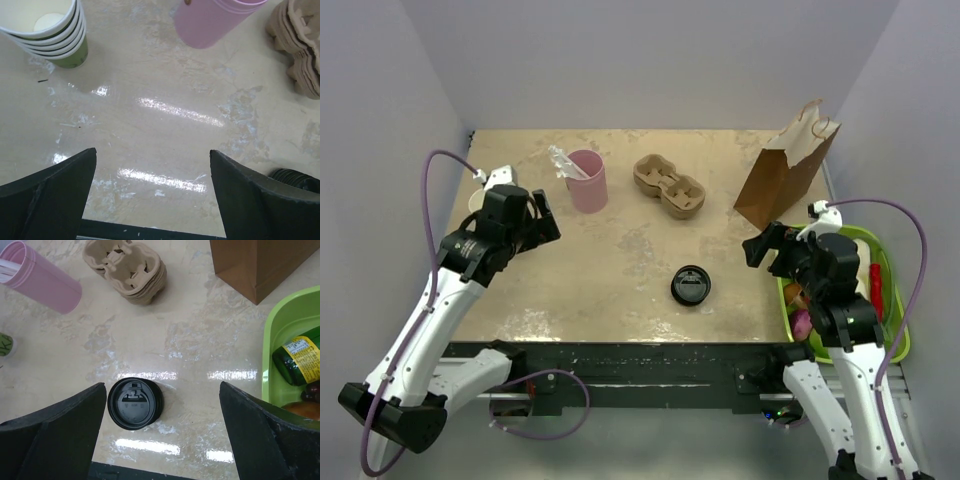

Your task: Pack the takeout coffee

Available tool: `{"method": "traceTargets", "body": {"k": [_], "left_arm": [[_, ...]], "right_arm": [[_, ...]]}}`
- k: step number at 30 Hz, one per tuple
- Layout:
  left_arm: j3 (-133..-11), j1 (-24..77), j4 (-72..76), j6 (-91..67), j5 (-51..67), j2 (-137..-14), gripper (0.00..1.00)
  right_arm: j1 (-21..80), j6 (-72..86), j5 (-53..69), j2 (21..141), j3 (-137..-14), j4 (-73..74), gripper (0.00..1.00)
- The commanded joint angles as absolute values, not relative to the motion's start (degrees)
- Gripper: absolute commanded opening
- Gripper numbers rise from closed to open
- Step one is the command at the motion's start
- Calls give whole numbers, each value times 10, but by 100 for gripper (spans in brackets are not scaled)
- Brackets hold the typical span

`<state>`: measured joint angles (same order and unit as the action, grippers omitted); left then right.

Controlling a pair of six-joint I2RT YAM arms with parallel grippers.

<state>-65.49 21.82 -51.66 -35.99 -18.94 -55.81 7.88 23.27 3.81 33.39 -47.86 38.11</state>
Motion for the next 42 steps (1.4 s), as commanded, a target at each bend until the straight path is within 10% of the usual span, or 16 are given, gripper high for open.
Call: {"method": "traceTargets", "body": {"k": [1,11,19,29,42], "left_arm": [[-701,216,-551,-387,-241,-576,100],[-784,191,-611,-420,-358,-603,100],[-860,-60,-604,-315,-294,-671,99],[-870,-203,-572,-282,-122,-767,59],[-810,-205,-520,-271,-69,-799,41]], "right_arm": [[81,222,9,318,-485,365,98],[81,223,-5,307,-463,356,98],[81,222,17,271,-446,345,98],[81,218,33,271,-438,338,98],[80,214,37,278,-437,337,98]]}}
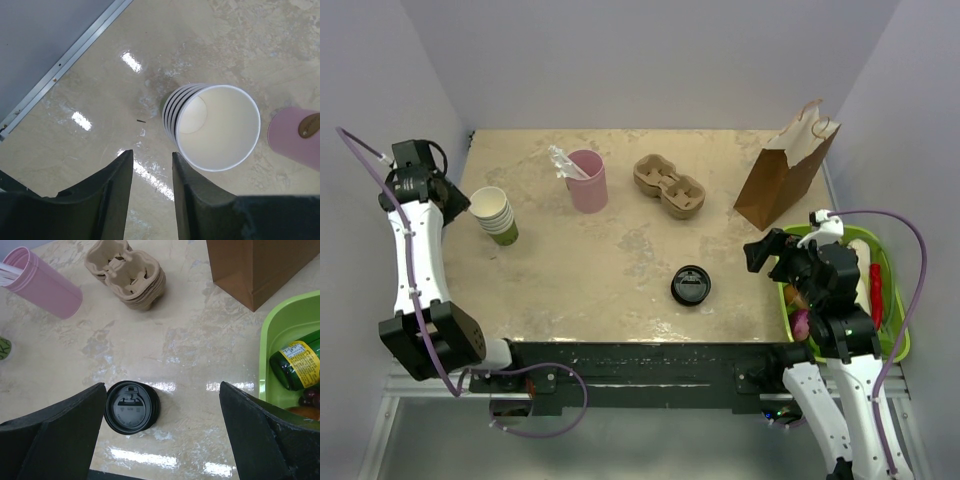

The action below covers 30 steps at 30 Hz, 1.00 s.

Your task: Pack the takeout coffee

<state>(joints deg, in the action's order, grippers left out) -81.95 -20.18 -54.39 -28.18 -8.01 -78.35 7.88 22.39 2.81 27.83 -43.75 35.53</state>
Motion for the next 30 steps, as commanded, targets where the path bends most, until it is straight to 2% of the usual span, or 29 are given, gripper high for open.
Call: {"method": "traceTargets", "body": {"k": [1,4,9,19,27,30], "left_arm": [[-808,-205,-518,-271,-67,-801,40],[-802,-205,-496,-262,-13,-809,32],[-792,-205,-476,-260,27,-816,30],[-792,-205,-480,-265,2,-842,20],[-801,-204,-480,-266,-16,-858,17],[-807,-204,-486,-266,-18,-866,12]], "right_arm": [[81,215,36,277,-437,337,98],[81,215,38,276,-436,336,98],[81,215,38,282,-436,335,98],[80,214,37,284,-436,335,98],[81,215,36,285,-437,337,98],[81,214,33,285,-438,338,98]]}}
